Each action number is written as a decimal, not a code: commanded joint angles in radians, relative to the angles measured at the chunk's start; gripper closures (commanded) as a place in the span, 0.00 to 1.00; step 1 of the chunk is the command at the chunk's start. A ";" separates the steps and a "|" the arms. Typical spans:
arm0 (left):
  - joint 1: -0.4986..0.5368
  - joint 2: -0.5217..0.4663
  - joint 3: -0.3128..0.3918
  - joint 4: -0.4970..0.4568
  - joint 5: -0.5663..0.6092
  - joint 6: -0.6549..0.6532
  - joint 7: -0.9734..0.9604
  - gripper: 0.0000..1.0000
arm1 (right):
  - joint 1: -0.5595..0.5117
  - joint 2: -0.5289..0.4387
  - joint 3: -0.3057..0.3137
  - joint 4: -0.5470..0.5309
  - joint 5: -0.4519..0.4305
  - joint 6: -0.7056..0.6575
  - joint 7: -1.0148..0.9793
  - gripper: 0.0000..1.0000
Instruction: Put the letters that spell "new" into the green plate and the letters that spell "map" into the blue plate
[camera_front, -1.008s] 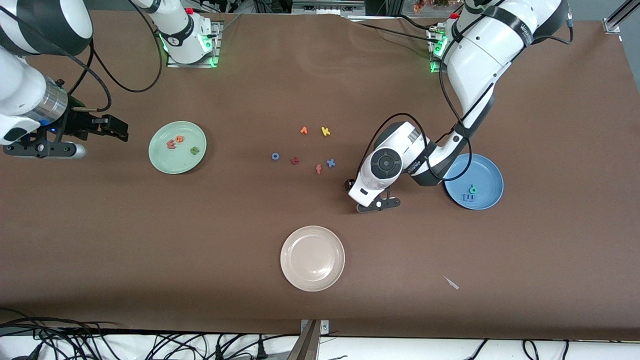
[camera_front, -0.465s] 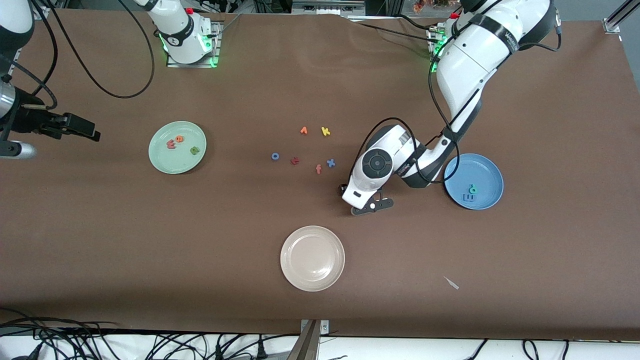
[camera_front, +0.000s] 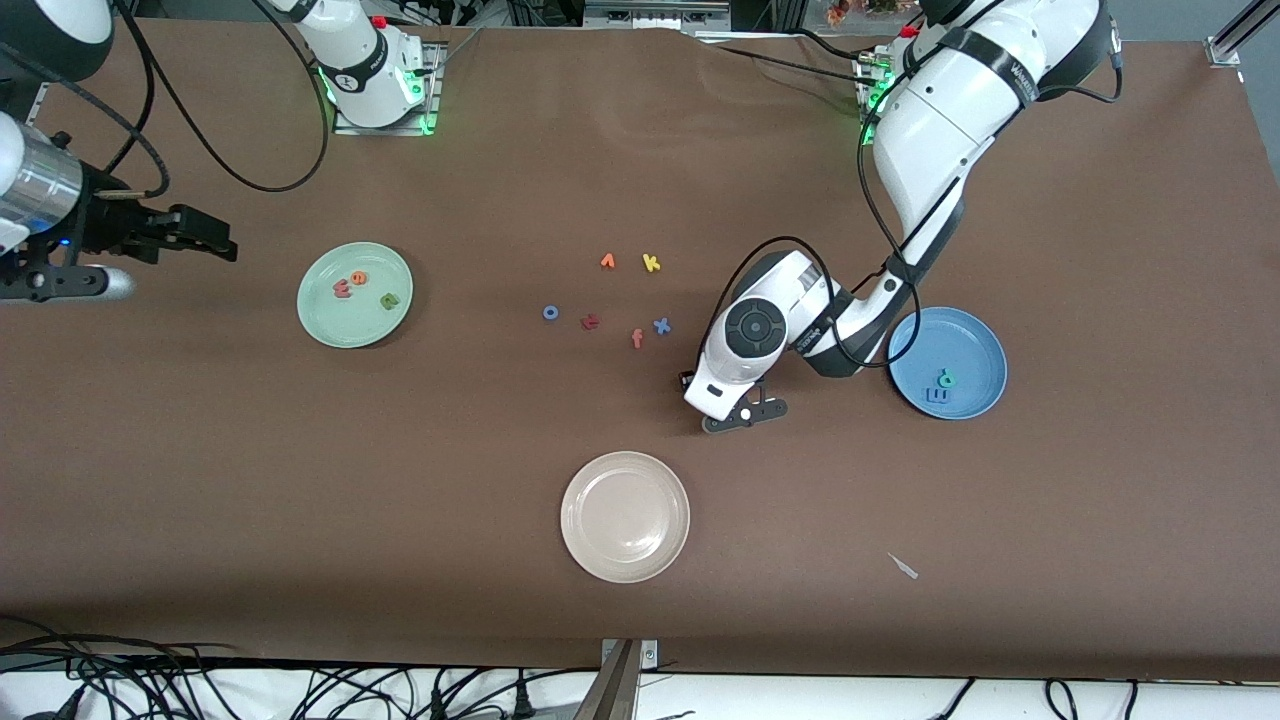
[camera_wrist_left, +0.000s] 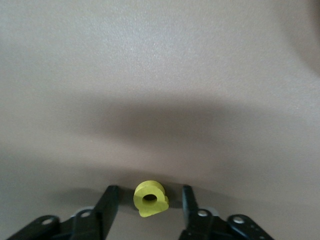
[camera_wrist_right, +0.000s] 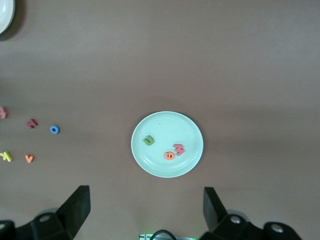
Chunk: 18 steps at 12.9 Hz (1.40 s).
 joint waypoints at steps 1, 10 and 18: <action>-0.013 0.011 0.011 0.018 -0.002 -0.006 -0.009 0.50 | -0.015 -0.012 0.023 -0.009 -0.016 -0.009 -0.013 0.00; -0.012 0.011 0.011 0.015 0.001 -0.006 -0.009 0.69 | -0.015 -0.035 0.075 -0.102 -0.024 0.112 0.004 0.00; 0.011 -0.011 0.011 0.018 0.001 -0.033 0.044 0.83 | -0.030 0.066 0.069 -0.030 -0.106 0.301 -0.008 0.00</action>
